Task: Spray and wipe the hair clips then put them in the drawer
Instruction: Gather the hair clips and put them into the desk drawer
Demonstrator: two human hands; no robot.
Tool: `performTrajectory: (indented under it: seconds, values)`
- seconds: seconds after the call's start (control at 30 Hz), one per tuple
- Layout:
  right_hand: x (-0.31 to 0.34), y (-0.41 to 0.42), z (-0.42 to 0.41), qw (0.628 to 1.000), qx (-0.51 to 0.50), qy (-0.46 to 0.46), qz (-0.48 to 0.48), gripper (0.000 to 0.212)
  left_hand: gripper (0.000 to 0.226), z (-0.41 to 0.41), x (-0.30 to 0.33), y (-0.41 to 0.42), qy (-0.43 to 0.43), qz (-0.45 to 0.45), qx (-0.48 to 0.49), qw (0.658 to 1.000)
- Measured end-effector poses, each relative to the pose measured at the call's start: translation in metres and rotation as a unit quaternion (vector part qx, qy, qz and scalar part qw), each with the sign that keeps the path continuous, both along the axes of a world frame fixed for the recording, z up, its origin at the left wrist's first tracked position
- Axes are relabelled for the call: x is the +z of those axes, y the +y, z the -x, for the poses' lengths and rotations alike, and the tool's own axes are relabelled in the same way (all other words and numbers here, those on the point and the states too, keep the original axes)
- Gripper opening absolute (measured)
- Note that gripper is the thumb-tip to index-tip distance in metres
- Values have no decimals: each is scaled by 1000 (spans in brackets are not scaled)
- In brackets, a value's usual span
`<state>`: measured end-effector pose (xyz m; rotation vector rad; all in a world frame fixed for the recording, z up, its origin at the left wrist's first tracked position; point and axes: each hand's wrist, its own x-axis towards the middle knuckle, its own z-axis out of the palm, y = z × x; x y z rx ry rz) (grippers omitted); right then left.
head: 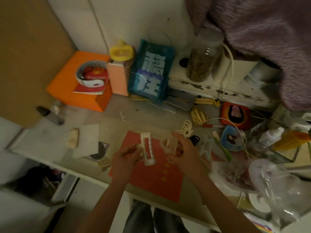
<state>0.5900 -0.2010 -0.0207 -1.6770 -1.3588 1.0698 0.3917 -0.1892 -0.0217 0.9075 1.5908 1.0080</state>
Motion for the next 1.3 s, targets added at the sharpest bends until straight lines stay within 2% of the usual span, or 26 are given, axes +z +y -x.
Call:
performTrajectory:
  seconds: [0.13, 0.27, 0.37, 0.57, 0.93, 1.3]
  values:
    - [17, 21, 43, 999, 51, -2, -10, 62, 21, 44, 16, -5, 4, -25, 72, 997]
    - [32, 32, 99, 995, 100, 15, -7, 61, 23, 98, 30, -14, -33, -46, 139, 989]
    - [43, 35, 147, 990, 135, 41, -4, 67, 25, 143, 40, -24, -41, -61, 166, 983]
    - [56, 25, 247, 981, 179, 73, 8, 67, 26, 241, 47, -52, -47, -64, 200, 977]
    - [36, 6, 399, 962, 267, 58, 25, 70, 24, 381, 36, -116, -50, -61, 277, 958]
    - [-10, -5, 480, 922, 379, -9, 75, 67, 26, 437, -13, -180, -64, -4, 402, 913]
